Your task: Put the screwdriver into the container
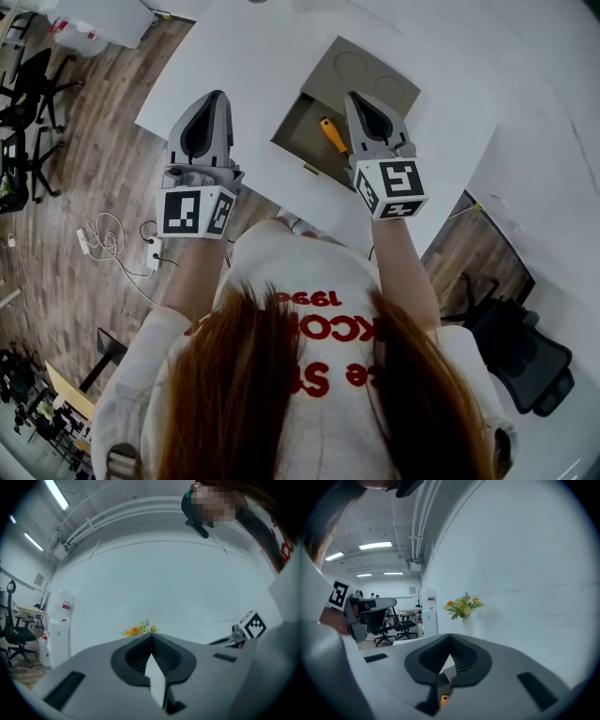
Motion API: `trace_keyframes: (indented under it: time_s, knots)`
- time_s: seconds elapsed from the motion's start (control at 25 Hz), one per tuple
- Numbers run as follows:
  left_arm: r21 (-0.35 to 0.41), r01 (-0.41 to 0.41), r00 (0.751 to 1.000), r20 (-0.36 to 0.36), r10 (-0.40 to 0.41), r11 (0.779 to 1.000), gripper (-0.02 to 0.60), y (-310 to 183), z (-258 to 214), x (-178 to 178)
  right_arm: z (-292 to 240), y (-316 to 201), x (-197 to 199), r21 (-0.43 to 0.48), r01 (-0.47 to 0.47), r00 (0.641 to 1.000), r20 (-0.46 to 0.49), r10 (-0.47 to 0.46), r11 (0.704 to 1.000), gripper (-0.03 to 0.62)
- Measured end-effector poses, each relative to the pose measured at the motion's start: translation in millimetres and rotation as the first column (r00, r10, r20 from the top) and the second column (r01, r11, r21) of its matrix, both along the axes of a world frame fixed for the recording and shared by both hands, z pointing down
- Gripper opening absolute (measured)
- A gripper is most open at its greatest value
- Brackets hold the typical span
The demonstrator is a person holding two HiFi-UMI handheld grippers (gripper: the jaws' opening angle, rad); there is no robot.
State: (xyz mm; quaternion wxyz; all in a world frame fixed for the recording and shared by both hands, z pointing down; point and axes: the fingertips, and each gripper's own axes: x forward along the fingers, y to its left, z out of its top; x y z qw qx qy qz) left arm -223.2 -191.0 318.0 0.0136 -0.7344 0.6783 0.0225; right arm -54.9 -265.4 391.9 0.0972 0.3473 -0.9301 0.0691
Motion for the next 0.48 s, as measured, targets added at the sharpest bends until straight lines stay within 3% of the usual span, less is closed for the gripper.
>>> trace_keyframes:
  time_s: [0.24, 0.48]
  knots:
    - [0.032, -0.013, 1.0, 0.02, 0.012, 0.999, 0.006, 0.4, -14.3, 1.7, -43.4, 4.5, 20.3, 0.093, -0.071, 0.995, 0.08, 0.063, 0.993, 0.005]
    - [0.054, -0.107, 0.994, 0.025, 0.105, 0.993, 0.006, -13.7, -23.3, 30.8, -65.3, 11.9, 70.4, 0.134, -0.209, 0.974, 0.121, 0.194, 0.969, 0.005]
